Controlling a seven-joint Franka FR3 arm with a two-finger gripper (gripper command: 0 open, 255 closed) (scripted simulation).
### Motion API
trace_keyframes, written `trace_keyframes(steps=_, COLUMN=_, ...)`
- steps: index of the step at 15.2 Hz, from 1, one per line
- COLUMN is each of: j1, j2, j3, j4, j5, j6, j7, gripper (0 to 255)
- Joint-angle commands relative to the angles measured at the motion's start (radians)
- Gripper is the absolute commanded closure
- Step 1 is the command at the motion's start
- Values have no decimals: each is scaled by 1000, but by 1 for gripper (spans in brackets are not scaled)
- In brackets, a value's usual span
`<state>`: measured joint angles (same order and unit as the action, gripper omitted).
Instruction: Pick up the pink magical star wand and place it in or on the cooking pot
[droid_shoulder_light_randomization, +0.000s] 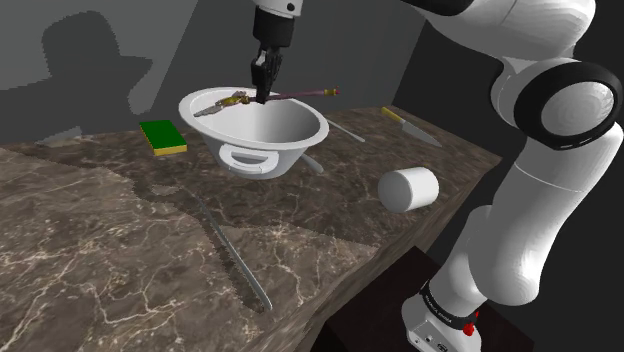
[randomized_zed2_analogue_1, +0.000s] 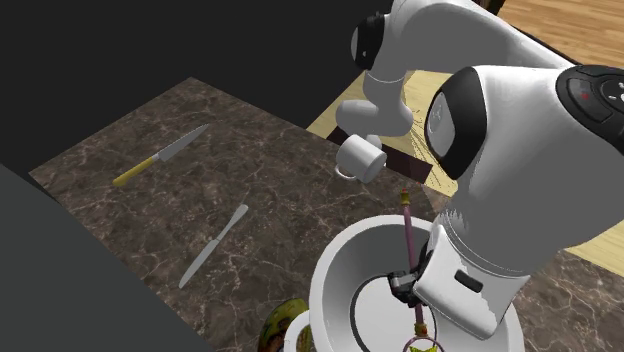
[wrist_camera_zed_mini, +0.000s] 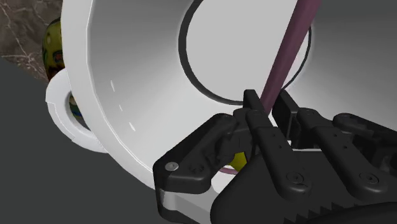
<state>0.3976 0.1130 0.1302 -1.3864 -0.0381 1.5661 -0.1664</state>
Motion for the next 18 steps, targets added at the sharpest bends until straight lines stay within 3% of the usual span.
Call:
trace_keyframes(steps=1, j1=0, j2=-4, j3=1, j4=-42, j5=3, j6=38, j7=-1, gripper=255)
trace_keyframes(steps=5, j1=-1, j2=-19, j3=0, j4=-109, j5=5, j6=90, j7=-1, gripper=255)
trace_keyframes(steps=12, j1=0, j2=-19, j3=-1, j4=-109, j5=5, j6=90, j7=-1, gripper=255)
trace_keyframes(steps=13, j1=0, j2=-20, j3=-1, j4=-109, j5=5, j6=89, j7=-2, gripper=0)
trace_keyframes(steps=18, j1=0, j2=-19, j3=-1, j4=-109, j5=5, j6=90, j7=-1, gripper=0)
